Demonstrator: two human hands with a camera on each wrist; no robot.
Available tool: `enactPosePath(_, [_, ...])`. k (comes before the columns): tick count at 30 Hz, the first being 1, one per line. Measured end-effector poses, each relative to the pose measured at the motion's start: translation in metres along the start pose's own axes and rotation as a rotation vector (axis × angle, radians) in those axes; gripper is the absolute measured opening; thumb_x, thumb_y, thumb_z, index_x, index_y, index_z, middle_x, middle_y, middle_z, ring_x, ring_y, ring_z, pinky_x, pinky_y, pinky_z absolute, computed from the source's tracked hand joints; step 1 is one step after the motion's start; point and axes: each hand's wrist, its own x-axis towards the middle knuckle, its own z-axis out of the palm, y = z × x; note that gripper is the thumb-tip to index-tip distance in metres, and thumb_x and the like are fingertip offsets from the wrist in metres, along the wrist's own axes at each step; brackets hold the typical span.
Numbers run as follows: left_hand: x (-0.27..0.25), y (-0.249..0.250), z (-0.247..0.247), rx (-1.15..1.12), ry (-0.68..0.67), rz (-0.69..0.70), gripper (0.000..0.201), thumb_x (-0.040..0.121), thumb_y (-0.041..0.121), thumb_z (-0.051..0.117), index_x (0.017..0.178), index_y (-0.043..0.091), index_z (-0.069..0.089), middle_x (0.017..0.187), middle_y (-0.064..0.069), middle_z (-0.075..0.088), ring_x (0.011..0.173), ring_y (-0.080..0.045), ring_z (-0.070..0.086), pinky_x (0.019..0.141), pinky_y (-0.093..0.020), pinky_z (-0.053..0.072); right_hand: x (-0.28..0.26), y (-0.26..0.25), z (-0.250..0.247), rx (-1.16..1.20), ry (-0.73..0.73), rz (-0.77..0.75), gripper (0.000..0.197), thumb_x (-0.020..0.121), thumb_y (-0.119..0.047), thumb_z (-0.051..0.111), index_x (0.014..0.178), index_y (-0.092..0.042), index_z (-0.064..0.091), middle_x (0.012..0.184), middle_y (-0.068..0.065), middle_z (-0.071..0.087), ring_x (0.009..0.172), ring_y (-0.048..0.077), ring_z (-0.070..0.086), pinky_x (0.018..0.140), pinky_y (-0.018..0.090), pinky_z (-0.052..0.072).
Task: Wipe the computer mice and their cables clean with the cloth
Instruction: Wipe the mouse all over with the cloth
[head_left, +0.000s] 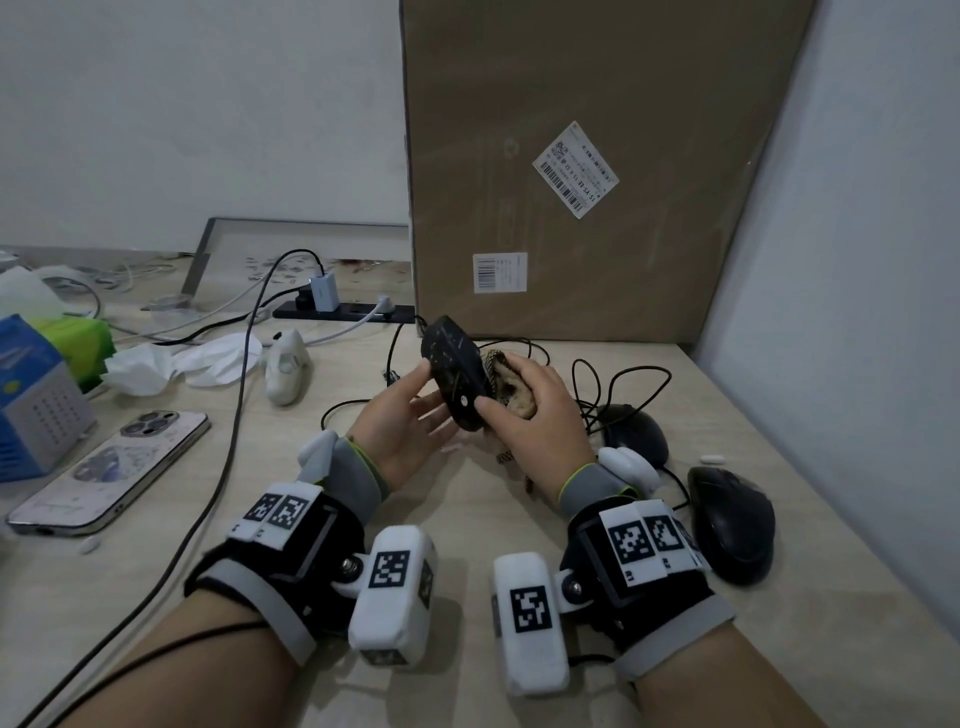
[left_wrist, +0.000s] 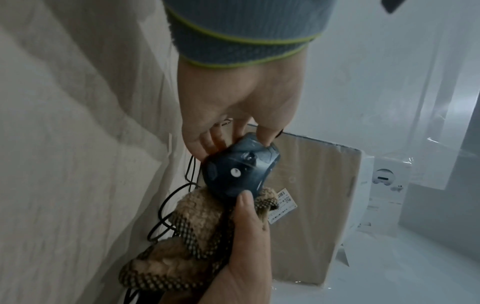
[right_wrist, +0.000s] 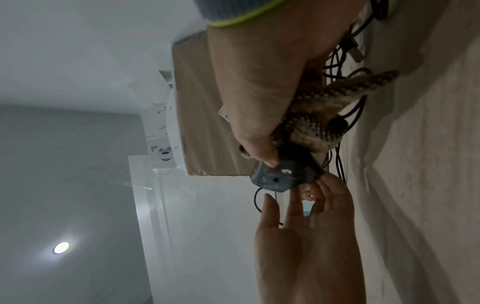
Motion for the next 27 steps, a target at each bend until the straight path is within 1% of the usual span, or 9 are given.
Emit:
enactPosePath(4, [0.001,-0.003,0.0,0.063,-0.003,0.038,0.031,0.097,0.017,0.047,0.128,0.021,0.05,0.094,-0.005,0.065,0.079,-0.017,0.06,0.071,-0.026,0.047,0.001,-0.002,-0.001,0.063,0.065,0.006,0.046,0.078,-0.019,0.073,0.123,-0.017,0.06,0.115,0.0,0.059,0.107,0.01,0.055,0.095,0.02,0.043])
enactPosePath(7, [0.001,-0.004,-0.001,0.077,0.038,0.077,0.028,0.098,0.016,0.046,0.125,0.02,0.051,0.094,-0.004,0.064,0.076,-0.016,0.06,0.065,-0.024,0.048,0.001,-0.004,0.001,0.084,0.018,-0.035,0.046,0.075,-0.017,0.076,0.12,-0.019,0.064,0.109,0.001,0.06,0.101,0.009,0.056,0.088,0.011,0.042])
enactPosePath(10, [0.003,-0.002,0.0,0.046,0.08,0.04,0.015,0.098,0.017,0.045,0.099,0.014,0.06,0.083,-0.002,0.063,0.062,-0.011,0.064,0.065,-0.023,0.051,0.0,-0.005,0.003,0.086,-0.045,-0.081,0.041,0.077,-0.013,0.074,0.117,-0.019,0.067,0.106,0.001,0.058,0.1,0.009,0.056,0.086,0.005,0.039])
enactPosePath(12, [0.002,-0.002,0.001,0.056,0.083,-0.014,0.018,0.098,0.018,0.046,0.087,0.012,0.059,0.079,-0.004,0.061,0.063,-0.012,0.061,0.06,-0.022,0.051,0.0,-0.005,0.003,0.089,-0.03,-0.085,0.036,0.08,-0.012,0.071,0.115,-0.017,0.068,0.104,0.002,0.058,0.097,0.009,0.056,0.084,0.004,0.039])
enactPosePath(16, [-0.001,0.0,-0.001,0.218,-0.048,-0.083,0.014,0.095,0.017,0.047,0.097,0.009,0.058,0.082,-0.007,0.057,0.061,-0.012,0.058,0.045,-0.019,0.048,0.005,-0.002,0.0,0.044,0.112,-0.046,0.031,0.088,-0.019,0.062,0.119,-0.014,0.064,0.105,0.003,0.058,0.088,0.006,0.052,0.074,-0.002,0.034])
enactPosePath(19, [-0.005,0.0,-0.002,0.376,-0.148,-0.111,0.023,0.093,0.014,0.049,0.109,0.003,0.061,0.093,-0.016,0.059,0.071,-0.023,0.057,0.056,-0.03,0.05,0.008,0.003,-0.005,-0.015,0.205,0.033,0.032,0.092,-0.024,0.057,0.123,-0.017,0.062,0.109,0.001,0.055,0.094,0.007,0.049,0.077,0.009,0.032])
enactPosePath(21, [-0.007,0.0,-0.001,0.434,-0.182,-0.131,0.022,0.094,0.013,0.049,0.108,0.003,0.062,0.095,-0.018,0.06,0.075,-0.027,0.056,0.059,-0.031,0.05,0.009,0.005,-0.007,-0.044,0.246,0.099,0.032,0.092,-0.027,0.055,0.121,-0.018,0.063,0.113,0.002,0.057,0.096,0.01,0.052,0.08,0.016,0.033])
enactPosePath(23, [-0.008,-0.002,0.0,0.455,-0.168,-0.145,0.019,0.094,0.013,0.049,0.105,0.004,0.062,0.09,-0.017,0.06,0.07,-0.025,0.056,0.054,-0.029,0.051,0.01,0.006,-0.008,-0.054,0.234,0.132,0.031,0.092,-0.028,0.055,0.12,-0.018,0.063,0.114,0.003,0.056,0.096,0.012,0.054,0.079,0.016,0.033])
enactPosePath(27, [-0.007,-0.002,0.001,0.401,-0.017,-0.142,0.017,0.094,0.017,0.05,0.099,0.004,0.058,0.078,-0.012,0.056,0.054,-0.021,0.049,0.046,-0.024,0.044,0.008,0.003,-0.003,-0.009,0.069,0.083,0.032,0.092,-0.021,0.055,0.124,-0.02,0.061,0.111,0.0,0.052,0.099,0.009,0.051,0.077,0.007,0.033])
